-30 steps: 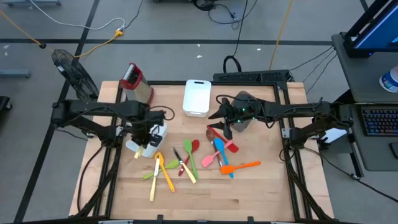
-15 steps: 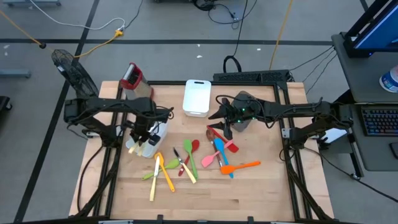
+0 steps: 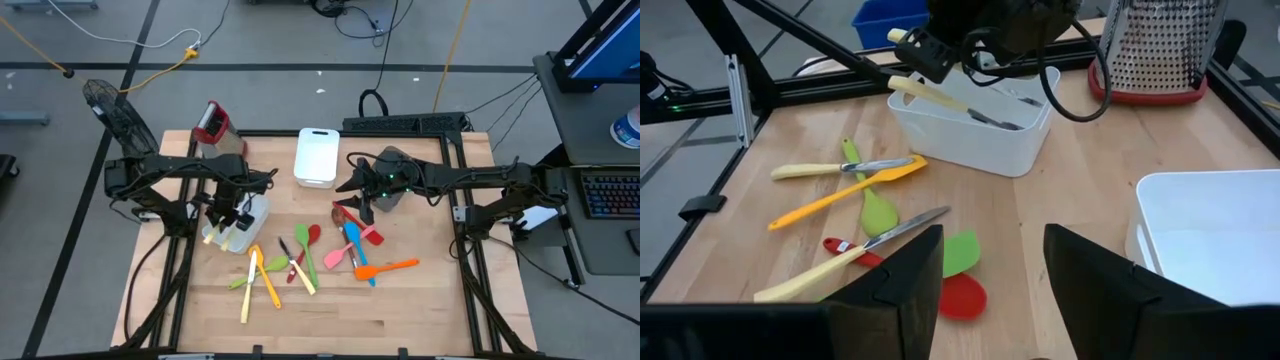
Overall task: Pick & Place Kitchen Items
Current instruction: Put the yellow table knife into the bottom white bin
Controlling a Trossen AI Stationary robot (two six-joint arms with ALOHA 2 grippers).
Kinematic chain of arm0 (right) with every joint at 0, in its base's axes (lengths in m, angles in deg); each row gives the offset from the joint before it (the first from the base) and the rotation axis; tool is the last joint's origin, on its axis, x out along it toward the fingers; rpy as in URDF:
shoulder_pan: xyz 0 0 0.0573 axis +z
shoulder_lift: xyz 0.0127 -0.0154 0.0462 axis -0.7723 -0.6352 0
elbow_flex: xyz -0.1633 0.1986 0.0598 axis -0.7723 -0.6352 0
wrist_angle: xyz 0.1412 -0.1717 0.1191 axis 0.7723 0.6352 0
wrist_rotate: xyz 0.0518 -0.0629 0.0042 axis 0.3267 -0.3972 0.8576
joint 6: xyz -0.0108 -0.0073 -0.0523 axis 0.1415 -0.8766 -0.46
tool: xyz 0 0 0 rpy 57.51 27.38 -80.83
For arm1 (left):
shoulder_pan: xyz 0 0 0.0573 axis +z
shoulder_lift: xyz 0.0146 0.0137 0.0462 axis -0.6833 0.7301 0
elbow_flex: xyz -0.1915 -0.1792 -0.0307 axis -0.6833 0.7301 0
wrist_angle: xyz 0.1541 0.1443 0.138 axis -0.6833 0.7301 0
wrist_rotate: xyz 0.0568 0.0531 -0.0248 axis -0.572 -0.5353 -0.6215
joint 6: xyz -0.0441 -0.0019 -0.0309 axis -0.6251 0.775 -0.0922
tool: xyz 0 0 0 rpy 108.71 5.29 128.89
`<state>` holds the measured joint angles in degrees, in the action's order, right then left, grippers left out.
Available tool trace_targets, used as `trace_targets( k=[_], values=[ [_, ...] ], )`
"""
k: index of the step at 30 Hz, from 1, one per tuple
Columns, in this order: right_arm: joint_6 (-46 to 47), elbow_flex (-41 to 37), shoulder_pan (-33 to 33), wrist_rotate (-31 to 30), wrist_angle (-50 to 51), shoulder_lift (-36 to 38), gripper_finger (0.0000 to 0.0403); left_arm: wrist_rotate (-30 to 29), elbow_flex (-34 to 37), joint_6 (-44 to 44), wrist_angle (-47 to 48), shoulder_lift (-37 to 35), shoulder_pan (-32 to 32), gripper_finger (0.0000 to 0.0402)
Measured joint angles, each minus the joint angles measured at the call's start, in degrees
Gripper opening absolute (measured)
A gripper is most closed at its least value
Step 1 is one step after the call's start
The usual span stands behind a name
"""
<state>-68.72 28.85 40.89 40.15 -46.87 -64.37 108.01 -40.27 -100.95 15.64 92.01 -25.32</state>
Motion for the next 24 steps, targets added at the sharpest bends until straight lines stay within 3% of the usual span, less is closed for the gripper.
trace_targets(
  k=[24],
  values=[
    [-0.02,0.00,0.00,0.00,-0.01,0.00,0.0167,-1.56,0.00,0.47,0.33,-0.07,-0.02,0.0083]
  ],
)
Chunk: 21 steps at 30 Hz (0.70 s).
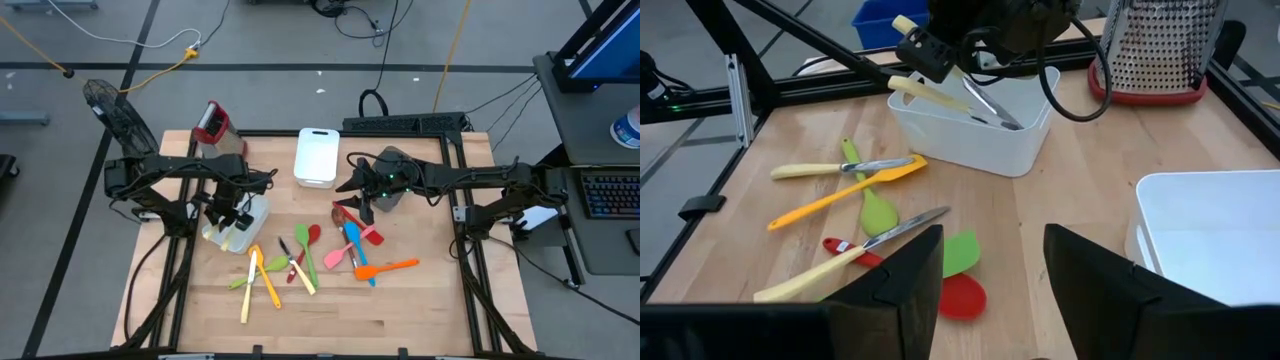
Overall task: Pick & Place Kitchen Items
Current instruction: Put the yellow table knife into the bottom white bin
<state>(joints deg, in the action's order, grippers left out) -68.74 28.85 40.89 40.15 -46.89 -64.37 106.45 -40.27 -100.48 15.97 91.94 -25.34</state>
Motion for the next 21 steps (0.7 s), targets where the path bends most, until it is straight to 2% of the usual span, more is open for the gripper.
trace_targets(
  k=[9,17,21],
  values=[
    [0.00,0.00,0.00,0.00,-0.01,0.00,0.0167,-1.92,0.00,2.03,-0.28,0.00,-0.27,0.0095],
    [0.00,0.00,0.00,0.00,0.01,0.00,0.0167,-2.28,0.02,2.13,-2.22,0.00,-1.07,0.0187],
    [0.00,0.00,0.00,0.00,-0.01,0.00,0.0167,-0.30,0.02,2.37,0.24,-0.19,-0.58,0.0220]
  ],
)
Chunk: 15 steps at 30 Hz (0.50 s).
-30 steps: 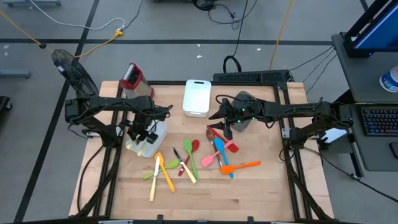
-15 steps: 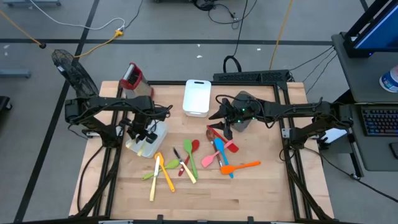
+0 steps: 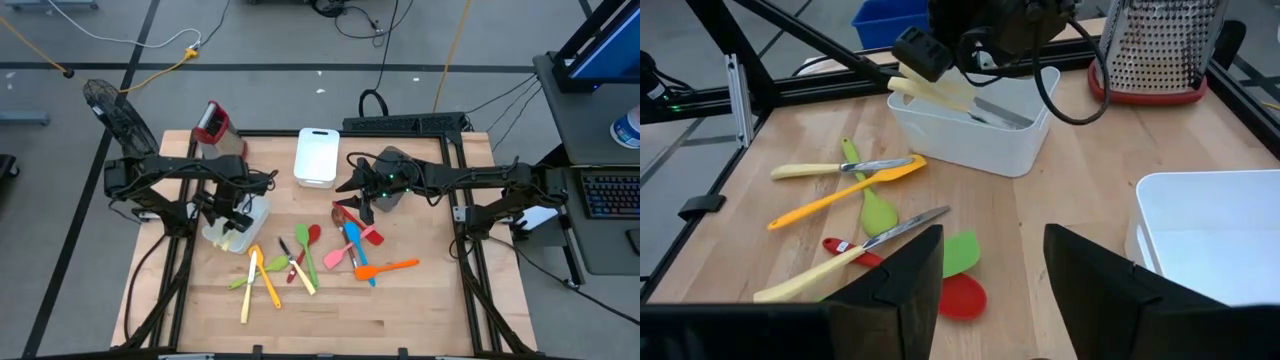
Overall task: Pick & Place Kitchen Items
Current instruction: Put the yellow table knife into the bottom white bin
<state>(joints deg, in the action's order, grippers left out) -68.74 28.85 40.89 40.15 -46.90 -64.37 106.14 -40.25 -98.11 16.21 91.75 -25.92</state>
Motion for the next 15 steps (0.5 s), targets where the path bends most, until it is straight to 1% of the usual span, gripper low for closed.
trace_targets(
  k=[3,6,10,15],
  values=[
    [0.00,0.00,0.00,-0.02,0.00,0.00,0.0167,-0.08,-0.01,-0.53,0.43,-1.06,0.16,0.0236],
    [-0.02,0.00,0.00,-0.02,0.00,0.00,0.0167,-0.45,-0.99,-2.83,0.40,-3.34,0.10,0.0244],
    [0.00,0.00,0.00,-0.02,0.00,0.00,0.0167,-0.49,-3.47,-6.73,0.31,-7.26,-0.27,0.0245],
    [0.00,0.00,0.00,-0.02,0.00,0.00,0.0167,-0.96,-7.76,-13.59,-0.83,-12.66,-2.77,0.0246]
  ],
)
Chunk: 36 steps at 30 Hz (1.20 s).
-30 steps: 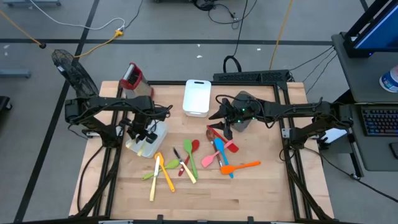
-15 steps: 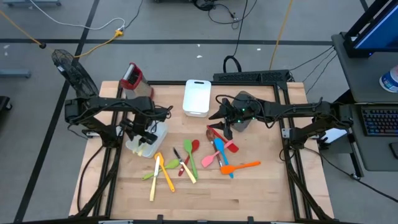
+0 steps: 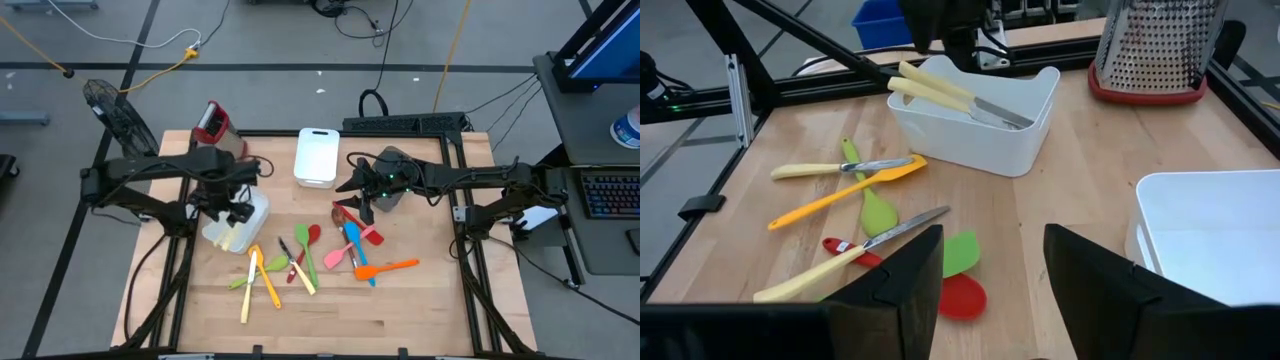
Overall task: Pick & Place Kitchen Items
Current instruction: Put the yellow table knife into the bottom white bin
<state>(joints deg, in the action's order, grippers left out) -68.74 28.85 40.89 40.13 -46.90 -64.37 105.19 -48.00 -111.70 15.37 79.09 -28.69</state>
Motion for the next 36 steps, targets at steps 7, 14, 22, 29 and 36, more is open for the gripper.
trace_targets(
  k=[7,14,22,29,36],
  values=[
    [0.00,0.00,0.00,0.00,0.00,0.00,0.0167,-5.45,-6.01,-8.31,-4.07,-5.65,-6.84,0.0246],
    [0.00,0.00,0.00,0.00,0.00,0.00,0.0167,-10.48,-7.08,-11.37,-17.47,-9.46,-14.92,0.0246],
    [0.00,0.00,0.00,0.01,0.00,0.00,0.0167,-12.08,-7.08,-13.96,-31.23,-8.47,-24.69,0.0246],
    [-0.11,0.00,0.00,0.00,-0.23,0.00,0.0167,-11.92,-7.08,-24.21,-33.50,-4.22,-34.46,0.0246],
    [-0.15,0.00,0.00,0.00,-0.44,0.00,0.0167,-11.44,-7.06,-38.17,-33.51,1.46,-42.82,0.0246]
  ],
)
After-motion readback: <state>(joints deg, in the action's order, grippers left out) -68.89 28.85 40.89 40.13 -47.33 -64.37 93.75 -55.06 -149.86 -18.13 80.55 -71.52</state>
